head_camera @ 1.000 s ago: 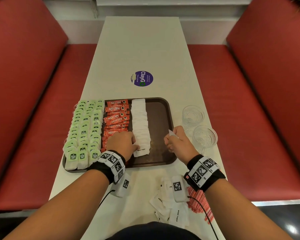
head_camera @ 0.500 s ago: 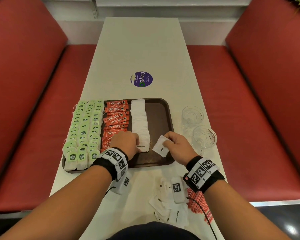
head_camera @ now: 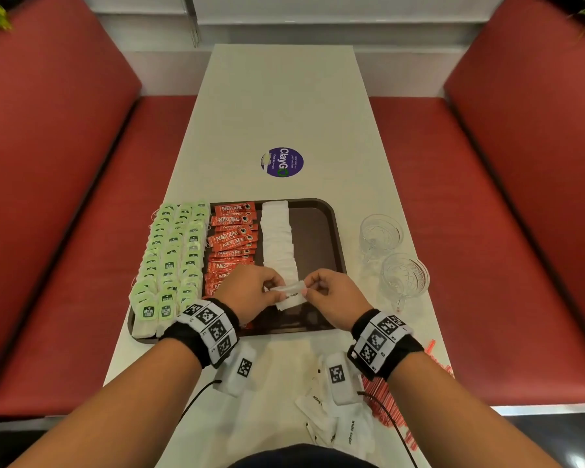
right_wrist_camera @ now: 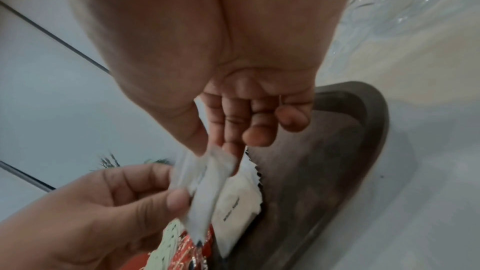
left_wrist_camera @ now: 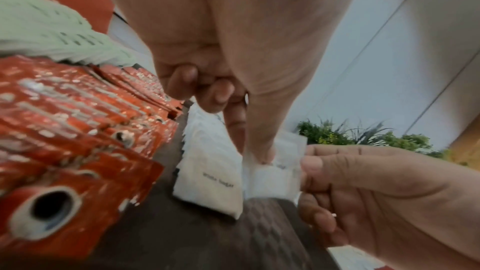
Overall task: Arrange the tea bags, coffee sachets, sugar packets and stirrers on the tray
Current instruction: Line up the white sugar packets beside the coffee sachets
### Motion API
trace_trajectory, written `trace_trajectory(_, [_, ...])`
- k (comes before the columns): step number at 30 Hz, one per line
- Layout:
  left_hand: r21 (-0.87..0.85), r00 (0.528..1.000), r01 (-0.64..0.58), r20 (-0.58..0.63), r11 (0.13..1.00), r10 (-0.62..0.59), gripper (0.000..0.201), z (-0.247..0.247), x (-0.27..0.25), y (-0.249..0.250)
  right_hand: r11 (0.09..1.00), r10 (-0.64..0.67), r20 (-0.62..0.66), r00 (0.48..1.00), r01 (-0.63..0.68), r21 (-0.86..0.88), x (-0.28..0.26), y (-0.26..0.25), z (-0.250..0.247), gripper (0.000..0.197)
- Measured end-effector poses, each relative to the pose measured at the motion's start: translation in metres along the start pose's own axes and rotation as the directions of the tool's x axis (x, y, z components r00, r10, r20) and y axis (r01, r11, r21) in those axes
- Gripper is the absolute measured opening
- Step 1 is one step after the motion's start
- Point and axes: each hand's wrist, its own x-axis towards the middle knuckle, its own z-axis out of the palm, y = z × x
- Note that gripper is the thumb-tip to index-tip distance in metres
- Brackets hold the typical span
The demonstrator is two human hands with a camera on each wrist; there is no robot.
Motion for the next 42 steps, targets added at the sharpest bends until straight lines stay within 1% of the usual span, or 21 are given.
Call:
trace_trajectory(2, [0.077, 0.997, 0.066, 0.044, 0.995, -0.07, 0.014, 0.004, 0.0, -0.005, 0.994, 0.019, -0.009, 1.0, -0.02, -0.103, 0.001, 0.002, 0.0, 0.014])
trace_trajectory(4, [0.133, 0.993, 0.103, 0.052, 0.986, -0.11, 0.016, 0.008, 0.0, -0.008, 0.974, 0.006, -0.01, 1.0, -0.008, -0.226, 0.003, 0.003, 0.0, 0.025])
trace_trajectory(7, [0.153, 0.982, 0.188, -0.004, 0.97, -0.189, 0.02, 0.013, 0.003, -0.01, 0.946, 0.004, 0.048, 0.999, 0.012, -0.325, 0.005, 0.0, 0.001, 0.028])
trace_trajectory(9, [0.185, 0.973, 0.226, -0.077, 0.956, -0.215, 0.026, 0.014, 0.004, -0.011, 0.934, 0.029, 0.087, 0.996, 0.004, -0.357, 0.008, -0.002, 0.003, 0.029])
trace_trajectory(11, [0.256, 0.973, 0.214, -0.137, 0.943, -0.184, 0.034, 0.015, 0.003, -0.012, 0.928, 0.045, 0.117, 0.992, 0.002, -0.373, 0.011, -0.003, 0.006, 0.029])
trace_trajectory(12, [0.3, 0.976, 0.203, -0.138, 0.932, -0.168, 0.039, 0.015, 0.001, -0.011, 0.925, 0.05, 0.135, 0.99, 0.005, -0.379, 0.012, -0.004, 0.008, 0.026])
trace_trajectory(15, [0.439, 0.988, 0.154, -0.079, 0.885, -0.133, 0.056, 0.017, -0.003, -0.009, 0.92, 0.066, 0.178, 0.982, 0.009, -0.391, 0.017, -0.005, 0.013, 0.014])
trace_trajectory(16, [0.466, 0.99, 0.144, -0.064, 0.873, -0.129, 0.059, 0.019, -0.003, -0.009, 0.921, 0.071, 0.19, 0.979, 0.009, -0.389, 0.018, -0.006, 0.014, 0.013])
trace_trajectory(18, [0.485, 0.99, 0.139, -0.06, 0.863, -0.125, 0.059, 0.022, -0.002, -0.01, 0.918, 0.075, 0.208, 0.975, 0.014, -0.396, 0.018, -0.008, 0.016, 0.022])
trace_trajectory(19, [0.482, 0.99, 0.142, -0.068, 0.864, -0.125, 0.057, 0.024, -0.002, -0.011, 0.914, 0.075, 0.211, 0.975, 0.018, -0.406, 0.019, -0.009, 0.018, 0.021])
trace_trajectory(21, [0.473, 0.989, 0.148, -0.083, 0.868, -0.123, 0.052, 0.024, 0.0, -0.01, 0.903, 0.075, 0.214, 0.974, 0.024, -0.428, 0.021, -0.009, 0.021, 0.012])
trace_trajectory(24, [0.476, 0.988, 0.15, -0.088, 0.866, -0.123, 0.049, 0.021, 0.004, -0.009, 0.899, 0.091, 0.209, 0.974, 0.01, -0.438, 0.025, -0.009, 0.024, 0.024])
trace_trajectory(26, [0.477, 0.988, 0.152, -0.087, 0.865, -0.126, 0.049, 0.019, 0.006, -0.007, 0.89, 0.102, 0.217, 0.971, 0.008, -0.456, 0.026, -0.01, 0.024, 0.028])
trace_trajectory(31, [0.456, 0.99, 0.139, -0.096, 0.879, -0.107, 0.053, 0.013, 0.002, -0.001, 0.886, 0.095, 0.184, 0.978, 0.001, -0.463, 0.018, -0.015, 0.011, 0.027])
trace_trajectory(34, [0.429, 0.99, 0.097, -0.133, 0.898, -0.043, 0.05, 0.011, -0.008, 0.006, 0.91, 0.06, 0.154, 0.986, 0.01, -0.415, 0.001, -0.017, -0.007, 0.04])
trace_trajectory(35, [0.427, 0.991, 0.072, -0.135, 0.901, -0.015, 0.048, 0.012, -0.012, 0.009, 0.915, 0.053, 0.146, 0.988, 0.01, -0.402, -0.006, -0.017, -0.013, 0.039])
trace_trajectory(37, [0.426, 0.993, 0.008, -0.109, 0.905, 0.042, 0.043, 0.016, -0.02, 0.017, 0.918, 0.049, 0.137, 0.989, 0.009, -0.396, -0.021, -0.012, -0.023, 0.024])
trace_trajectory(38, [0.429, 0.994, -0.029, -0.082, 0.903, 0.071, 0.042, 0.019, -0.024, 0.022, 0.914, 0.055, 0.135, 0.989, 0.005, -0.405, -0.028, -0.008, -0.027, 0.017])
trace_trajectory(39, [0.433, 0.994, -0.069, -0.048, 0.899, 0.1, 0.041, 0.022, -0.028, 0.028, 0.907, 0.065, 0.135, 0.989, -0.003, -0.421, -0.036, -0.004, -0.03, 0.016])
trace_trajectory(42, [0.431, 0.978, -0.21, 0.113, 0.877, 0.178, 0.04, 0.034, -0.037, 0.043, 0.853, 0.124, 0.154, 0.98, -0.026, -0.521, -0.054, 0.01, -0.032, 0.024])
